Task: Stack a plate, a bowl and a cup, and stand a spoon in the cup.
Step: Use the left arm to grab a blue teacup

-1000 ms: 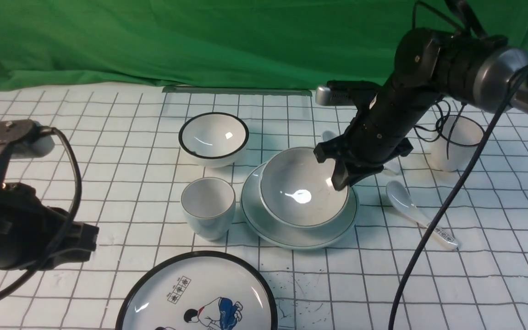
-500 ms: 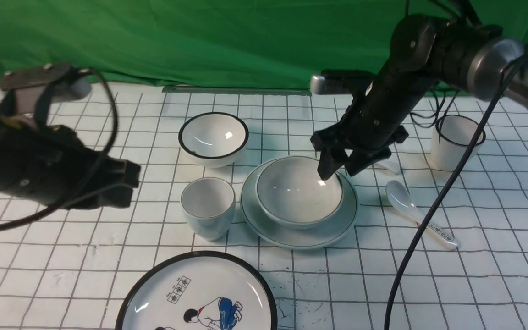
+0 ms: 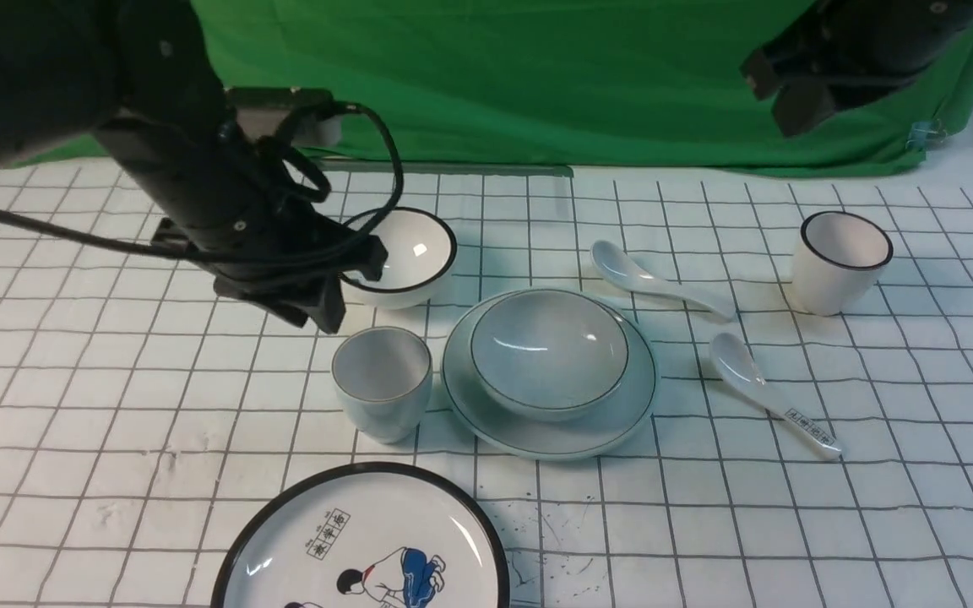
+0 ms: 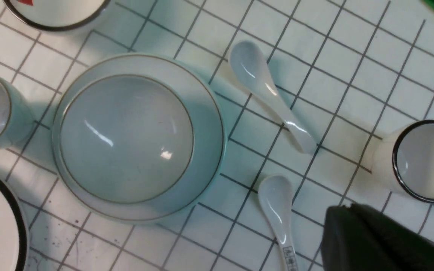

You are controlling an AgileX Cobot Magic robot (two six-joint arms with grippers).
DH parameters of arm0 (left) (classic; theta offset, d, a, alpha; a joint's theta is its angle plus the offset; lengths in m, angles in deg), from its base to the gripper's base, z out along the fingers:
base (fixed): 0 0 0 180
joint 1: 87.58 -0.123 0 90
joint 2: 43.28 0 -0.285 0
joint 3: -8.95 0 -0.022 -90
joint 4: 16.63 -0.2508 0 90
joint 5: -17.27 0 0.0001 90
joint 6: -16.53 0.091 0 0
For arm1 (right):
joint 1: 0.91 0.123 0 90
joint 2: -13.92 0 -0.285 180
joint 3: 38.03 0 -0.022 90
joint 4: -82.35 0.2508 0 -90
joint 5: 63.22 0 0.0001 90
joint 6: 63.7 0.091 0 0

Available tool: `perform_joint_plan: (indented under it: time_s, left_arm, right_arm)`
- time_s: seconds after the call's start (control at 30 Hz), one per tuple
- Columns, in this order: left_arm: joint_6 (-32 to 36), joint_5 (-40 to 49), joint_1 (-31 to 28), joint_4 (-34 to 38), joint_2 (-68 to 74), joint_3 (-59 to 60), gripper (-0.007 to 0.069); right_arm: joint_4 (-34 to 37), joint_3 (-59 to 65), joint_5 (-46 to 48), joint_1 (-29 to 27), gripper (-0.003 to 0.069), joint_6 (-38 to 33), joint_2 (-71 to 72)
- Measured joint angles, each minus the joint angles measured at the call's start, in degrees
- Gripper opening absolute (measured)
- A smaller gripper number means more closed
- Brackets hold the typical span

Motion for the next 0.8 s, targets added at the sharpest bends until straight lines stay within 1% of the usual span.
perform_joint_plan:
  time_s: [0.03, 0.07, 0.1, 0.13, 0.17, 0.23, 0.3, 0.33, 0.37, 0.4, 0.43, 0.47, 0.5, 0.53, 0.67, 0.8]
  left_arm:
    - [-0.06, -1.42, 0.0, 0.07, 1.73, -0.2, 0.0307]
    - [-0.06, -1.6, 0.0, 0.07, 1.96, -0.2, 0.0314]
    - [-0.2, -2.85, 0.0, 0.23, 3.72, -0.32, 0.0363]
    - [-0.2, -2.85, 0.0, 0.3, 3.94, -0.32, 0.0363]
    - [-0.61, -3.44, 0.0, 0.49, 5.59, -0.32, 0.0386]
    - [-0.61, -3.63, 0.05, 0.65, 7.57, -0.32, 0.0387]
    - [-0.61, -3.55, 0.05, 0.84, 8.82, -0.32, 0.0365]
    - [-0.61, -3.25, 0.05, 1.14, 9.43, -0.32, 0.0333]
    - [-0.61, -2.49, 0.05, 1.79, 10.01, -0.34, 0.0264]
    - [-0.61, -1.97, 0.05, 2.25, 10.2, -0.34, 0.0214]
    - [-0.61, -1.29, 0.05, 2.67, 10.27, -0.39, 0.0131]
    - [-0.61, -0.92, 0.13, 2.64, 10.27, -0.47, 0.0088]
    - [-0.61, -0.62, 0.12, 2.55, 10.27, -0.56, 0.0079]
    - [-0.92, 0.96, 0.12, 1.98, 10.09, -1.38, 0.0046]
    - [-1.96, 2.76, 0.12, 0.85, 6.81, -3.97, 0.0044]
    - [-1.74, 2.67, 1.12, 4.1, 3.48, -9.27, 0.0044]
  right_arm:
    - [0.0, 1.13, 0.0, 0.0, 0.005, -0.06, 0.87]
    - [0.0, 1.32, 0.0, 0.0, 0.005, -0.06, 1.0]
    - [0.0, 2.81, 0.0, 0.0, 0.007, -0.24, 1.67]
    - [0.0, 2.81, 0.0, 0.0, 0.0072, -0.24, 1.68]
    - [0.0, 3.99, 0.0, 0.0, 0.0092, -0.43, 1.82]
    - [0.0, 5.28, -0.05, 0.0, 0.0113, -0.43, 1.82]
    - [0.0, 6.27, -0.05, 0.0, 0.0133, -0.43, 1.82]
    - [0.0, 6.66, -0.05, 0.0, 0.0144, -0.48, 1.76]
    - [0.0, 6.99, -0.11, 0.0, 0.016, -0.48, 1.76]
    - [0.0, 7.22, -0.3, 0.0, 0.0168, -0.48, 1.76]
    - [0.0, 7.27, -0.5, 0.0, 0.0177, -0.48, 1.76]
    - [0.0, 7.34, -0.82, 0.0, 0.0181, -0.48, 1.76]
    - [0.0, 7.37, -0.94, 0.0, 0.0183, -0.48, 1.76]
    - [0.0, 7.43, -1.41, 0.0, 0.019, -0.48, 1.76]
    - [0.0, 7.54, -2.26, 0.0, 0.0197, -0.49, 1.76]
    - [0.0, 7.54, -3.16, 0.0, 0.0203, -0.55, 1.76]
